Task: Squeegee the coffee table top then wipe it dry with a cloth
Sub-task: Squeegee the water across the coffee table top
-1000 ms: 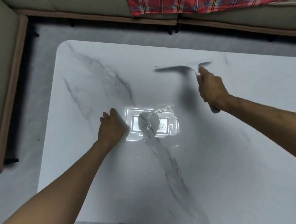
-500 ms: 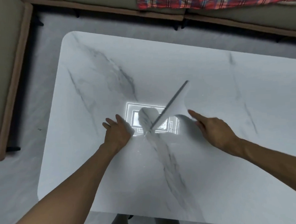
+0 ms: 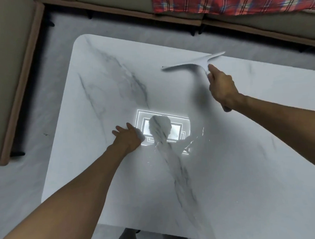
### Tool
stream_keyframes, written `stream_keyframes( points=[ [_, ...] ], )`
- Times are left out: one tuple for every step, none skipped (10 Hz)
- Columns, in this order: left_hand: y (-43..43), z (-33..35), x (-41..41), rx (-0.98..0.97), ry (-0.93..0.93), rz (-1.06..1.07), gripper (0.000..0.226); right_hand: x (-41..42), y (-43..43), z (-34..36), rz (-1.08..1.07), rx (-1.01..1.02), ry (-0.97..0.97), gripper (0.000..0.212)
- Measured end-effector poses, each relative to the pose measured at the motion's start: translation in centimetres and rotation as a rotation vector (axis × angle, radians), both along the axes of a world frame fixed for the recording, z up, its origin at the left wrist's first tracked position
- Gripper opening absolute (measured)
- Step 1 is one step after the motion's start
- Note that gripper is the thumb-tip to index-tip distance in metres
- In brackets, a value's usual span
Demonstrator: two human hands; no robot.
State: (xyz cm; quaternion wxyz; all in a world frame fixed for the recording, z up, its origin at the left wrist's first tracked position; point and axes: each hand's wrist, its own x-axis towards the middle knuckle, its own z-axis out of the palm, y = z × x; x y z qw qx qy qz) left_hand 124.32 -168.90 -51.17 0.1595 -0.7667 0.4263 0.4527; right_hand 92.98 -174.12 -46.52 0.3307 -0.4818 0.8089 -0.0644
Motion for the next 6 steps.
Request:
stream_keyframes(
  points=[
    [0.8, -0.8, 0.3, 0.063, -0.119, -0.658, 0.022, 4.9, -3.3, -2.1, -0.081, -0.009, -0.01, 0.024],
    [0.7, -0.2, 0.1, 0.018, -0.04, -0.475, 0.031, 7.8, -1.3, -3.0, 0.003, -0.039, -0.031, 0.038],
    [1.0, 0.2, 0.6, -0.153, -0.042, -0.323, 0.065, 10.2, 5.7, -3.2, 0.258, -0.02, -0.019, 0.046],
    [1.9, -0.2, 1.4, -0.183, 0.028, -0.375, 0.068, 9.8, 11.0, -3.1, 0.369, -0.008, -0.01, 0.045],
    [4.9, 0.2, 4.3, -0.315, 0.088, -0.362, 0.066, 7.0, 18.2, -2.3, 0.463, 0.079, 0.045, 0.045],
    [7.5, 0.3, 6.2, -0.363, 0.176, -0.351, 0.062, 4.5, 22.3, -1.5, 0.491, 0.127, 0.106, 0.044]
  ],
)
